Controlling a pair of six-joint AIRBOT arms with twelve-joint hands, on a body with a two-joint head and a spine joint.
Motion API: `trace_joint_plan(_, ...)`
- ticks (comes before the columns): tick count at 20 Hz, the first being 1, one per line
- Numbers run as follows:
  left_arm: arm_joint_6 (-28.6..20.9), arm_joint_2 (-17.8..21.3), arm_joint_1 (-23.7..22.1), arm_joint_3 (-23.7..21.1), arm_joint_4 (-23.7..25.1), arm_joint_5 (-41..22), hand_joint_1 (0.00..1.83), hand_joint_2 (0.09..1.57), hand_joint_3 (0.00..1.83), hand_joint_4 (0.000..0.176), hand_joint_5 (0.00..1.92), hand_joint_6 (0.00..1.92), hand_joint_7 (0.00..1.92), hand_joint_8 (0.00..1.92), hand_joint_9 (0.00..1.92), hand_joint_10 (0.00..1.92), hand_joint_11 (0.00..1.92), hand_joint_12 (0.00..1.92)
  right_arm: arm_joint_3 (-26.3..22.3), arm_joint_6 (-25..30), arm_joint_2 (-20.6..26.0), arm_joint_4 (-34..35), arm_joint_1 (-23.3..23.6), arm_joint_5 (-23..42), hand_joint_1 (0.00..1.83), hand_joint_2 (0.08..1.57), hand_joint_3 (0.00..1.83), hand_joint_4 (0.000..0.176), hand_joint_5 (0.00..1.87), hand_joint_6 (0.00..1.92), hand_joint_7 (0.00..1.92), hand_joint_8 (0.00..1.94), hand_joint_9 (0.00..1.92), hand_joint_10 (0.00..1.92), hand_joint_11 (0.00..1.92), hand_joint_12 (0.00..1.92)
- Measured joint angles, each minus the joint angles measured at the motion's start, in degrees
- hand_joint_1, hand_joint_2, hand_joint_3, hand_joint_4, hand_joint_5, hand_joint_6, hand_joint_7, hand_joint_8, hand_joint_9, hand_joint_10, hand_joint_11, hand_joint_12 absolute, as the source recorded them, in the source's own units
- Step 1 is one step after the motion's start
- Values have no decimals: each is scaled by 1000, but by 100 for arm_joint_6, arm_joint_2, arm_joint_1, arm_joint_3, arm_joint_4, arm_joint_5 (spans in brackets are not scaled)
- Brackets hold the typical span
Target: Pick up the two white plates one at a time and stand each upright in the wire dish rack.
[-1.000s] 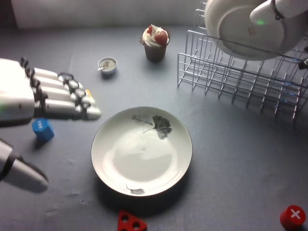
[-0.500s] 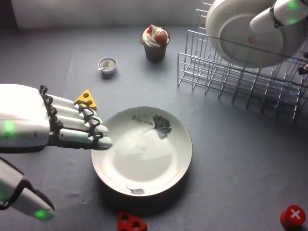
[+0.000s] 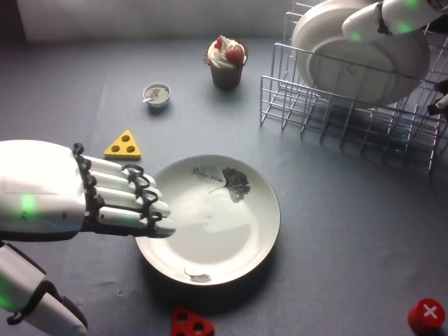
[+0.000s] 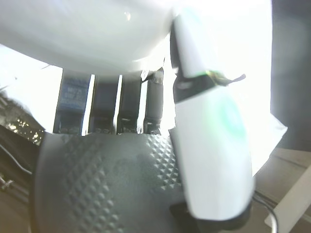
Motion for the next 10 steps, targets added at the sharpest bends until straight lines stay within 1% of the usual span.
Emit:
trace_joint_plan(2, 7, -28, 66, 0, -42, 22, 69, 956, 0, 0, 135, 11, 164, 11, 172, 12, 192, 14, 0, 2, 0, 2, 0, -35, 1018, 953, 0, 0, 684, 0, 734, 0, 788, 0, 826, 286)
trace_joint_plan(3, 4, -52, 79, -9, -2, 52, 82, 953, 0, 0, 137, 9, 164, 9, 174, 10, 193, 14, 0, 2, 2, 0, 0, -48, 987, 961, 0, 0, 664, 0, 686, 0, 771, 0, 801, 276)
trace_joint_plan(5, 7, -96, 144, -57, -7, 81, 34, 957, 0, 0, 138, 7, 169, 8, 173, 7, 190, 12, 0, 22, -4, 0, 0, -92, 993, 932, 0, 0, 672, 4, 688, 5, 753, 0, 782, 265)
trace_joint_plan(7, 0, -168, 221, -70, 22, 129, 54, 956, 0, 0, 125, 0, 148, 0, 151, 0, 173, 5, 0, 52, -15, 0, 0, -116, 990, 913, 0, 0, 663, 1, 670, 0, 705, 0, 714, 234)
trace_joint_plan(8, 4, -188, 264, -70, 28, 168, 49, 958, 0, 0, 123, 0, 146, 0, 148, 0, 169, 3, 0, 72, -17, 0, 0, -136, 947, 921, 0, 0, 620, 0, 634, 0, 649, 0, 631, 199)
trace_joint_plan(10, 4, -229, 284, -70, 42, 306, 40, 956, 0, 0, 121, 3, 147, 3, 150, 2, 166, 2, 0, 92, -15, 2, 0, -157, 870, 940, 4, 0, 546, 0, 546, 0, 558, 0, 524, 153)
